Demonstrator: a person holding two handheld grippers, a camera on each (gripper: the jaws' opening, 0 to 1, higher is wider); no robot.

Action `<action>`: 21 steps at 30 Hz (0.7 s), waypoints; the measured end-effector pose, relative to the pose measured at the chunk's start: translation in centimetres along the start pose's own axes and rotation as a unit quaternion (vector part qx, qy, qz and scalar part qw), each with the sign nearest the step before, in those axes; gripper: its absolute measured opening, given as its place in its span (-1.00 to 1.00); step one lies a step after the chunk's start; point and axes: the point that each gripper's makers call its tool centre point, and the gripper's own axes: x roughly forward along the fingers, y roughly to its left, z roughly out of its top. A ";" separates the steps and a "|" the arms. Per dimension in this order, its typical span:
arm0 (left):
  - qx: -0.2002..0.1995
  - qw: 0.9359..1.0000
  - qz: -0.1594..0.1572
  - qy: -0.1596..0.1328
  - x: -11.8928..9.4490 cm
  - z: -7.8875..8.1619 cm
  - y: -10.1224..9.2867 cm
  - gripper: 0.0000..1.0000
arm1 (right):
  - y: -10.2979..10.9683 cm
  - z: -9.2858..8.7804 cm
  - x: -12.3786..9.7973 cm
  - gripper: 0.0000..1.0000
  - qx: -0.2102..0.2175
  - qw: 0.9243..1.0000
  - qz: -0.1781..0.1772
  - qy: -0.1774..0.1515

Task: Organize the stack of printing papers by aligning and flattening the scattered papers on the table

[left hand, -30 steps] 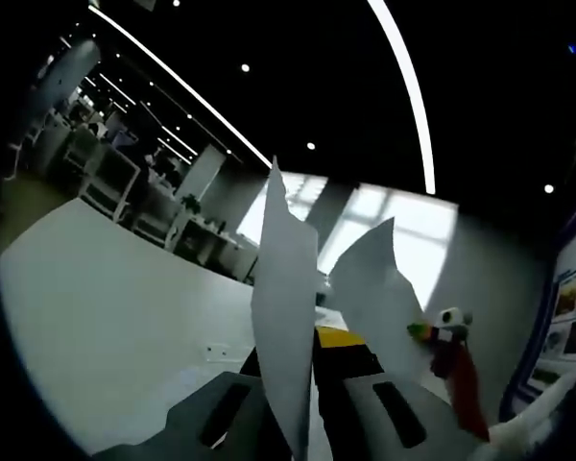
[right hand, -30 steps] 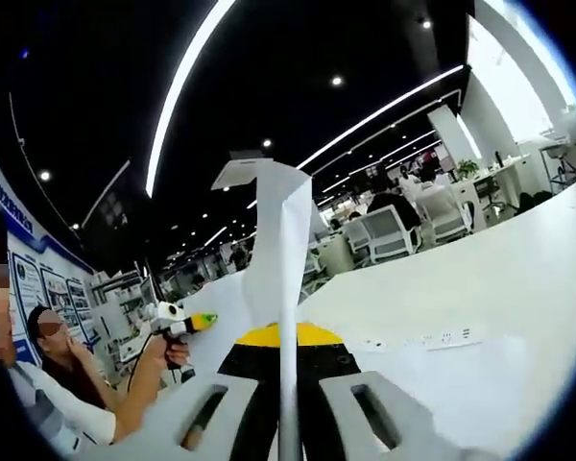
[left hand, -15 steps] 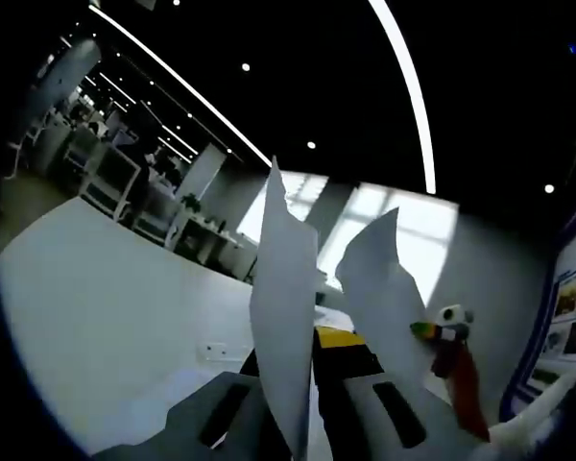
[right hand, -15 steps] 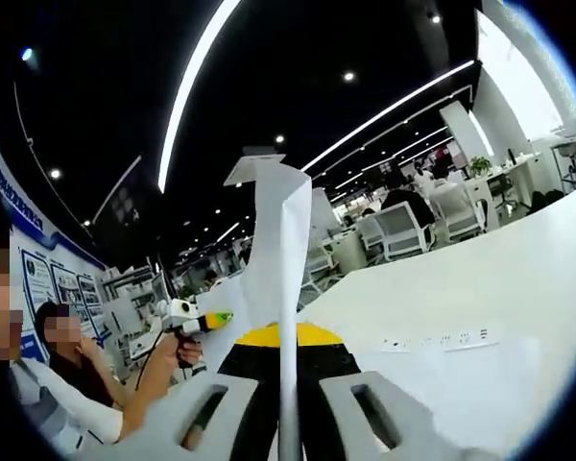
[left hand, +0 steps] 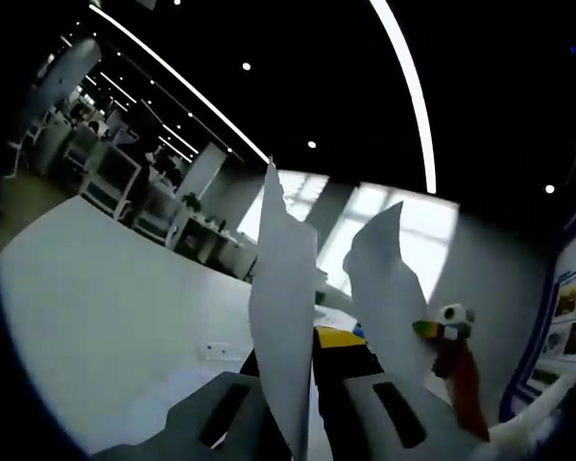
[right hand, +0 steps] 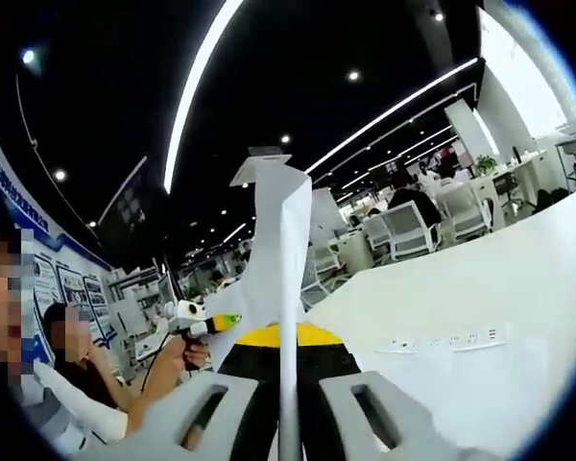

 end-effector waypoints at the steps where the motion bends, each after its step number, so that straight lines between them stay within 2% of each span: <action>1: 0.000 1.000 0.000 0.000 0.0 0.0 0.1 -0.88 | 0.0 0.0 0.0 -1.00 0.000 1.000 0.001 0.000; 21: -0.001 1.000 -0.001 0.006 0.3 0.0 0.2 -0.88 | 1.2 -1.0 1.0 -1.00 0.005 1.000 0.018 0.003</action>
